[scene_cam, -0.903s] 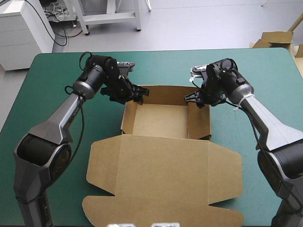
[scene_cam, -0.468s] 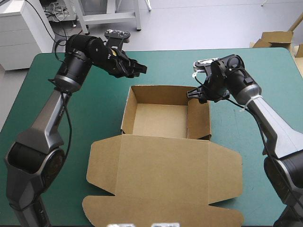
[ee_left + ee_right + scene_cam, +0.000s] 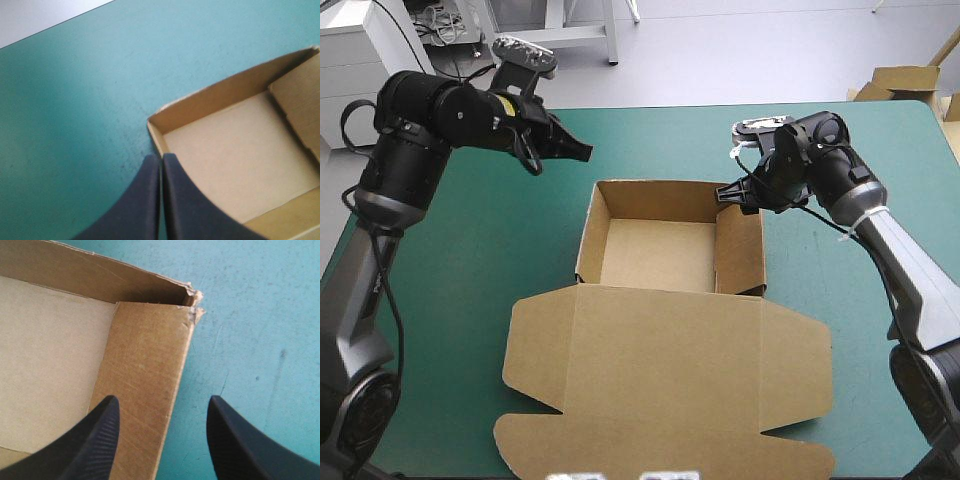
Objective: Fold the box
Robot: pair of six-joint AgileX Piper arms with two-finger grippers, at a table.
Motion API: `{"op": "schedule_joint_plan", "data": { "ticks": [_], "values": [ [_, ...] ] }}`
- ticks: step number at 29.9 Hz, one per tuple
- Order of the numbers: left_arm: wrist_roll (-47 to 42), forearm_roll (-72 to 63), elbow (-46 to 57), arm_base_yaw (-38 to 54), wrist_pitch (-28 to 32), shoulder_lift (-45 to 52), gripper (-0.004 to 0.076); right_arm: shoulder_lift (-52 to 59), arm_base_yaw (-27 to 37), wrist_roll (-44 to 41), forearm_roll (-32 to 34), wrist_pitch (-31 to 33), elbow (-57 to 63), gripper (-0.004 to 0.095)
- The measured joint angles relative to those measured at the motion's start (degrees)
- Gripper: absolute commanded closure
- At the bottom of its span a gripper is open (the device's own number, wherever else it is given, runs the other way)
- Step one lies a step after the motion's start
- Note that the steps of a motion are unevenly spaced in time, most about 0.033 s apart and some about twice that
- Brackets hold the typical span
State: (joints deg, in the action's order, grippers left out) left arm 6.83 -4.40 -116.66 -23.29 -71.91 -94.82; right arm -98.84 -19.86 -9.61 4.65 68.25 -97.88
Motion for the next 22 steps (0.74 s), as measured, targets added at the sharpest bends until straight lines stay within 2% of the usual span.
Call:
{"op": "schedule_joint_plan", "data": {
  "ticks": [12,22],
  "values": [
    [0.5,5.0,35.1,0.0,0.3,21.1,0.0731,-0.2,0.0,-1.4,0.0,0.0,2.0,0.0415],
    [2.8,2.2,58.0,0.0,6.2,38.5,0.0731,-4.4,0.0,-3.5,-1.7,-0.2,6.7,0.0415]
  ]
}}
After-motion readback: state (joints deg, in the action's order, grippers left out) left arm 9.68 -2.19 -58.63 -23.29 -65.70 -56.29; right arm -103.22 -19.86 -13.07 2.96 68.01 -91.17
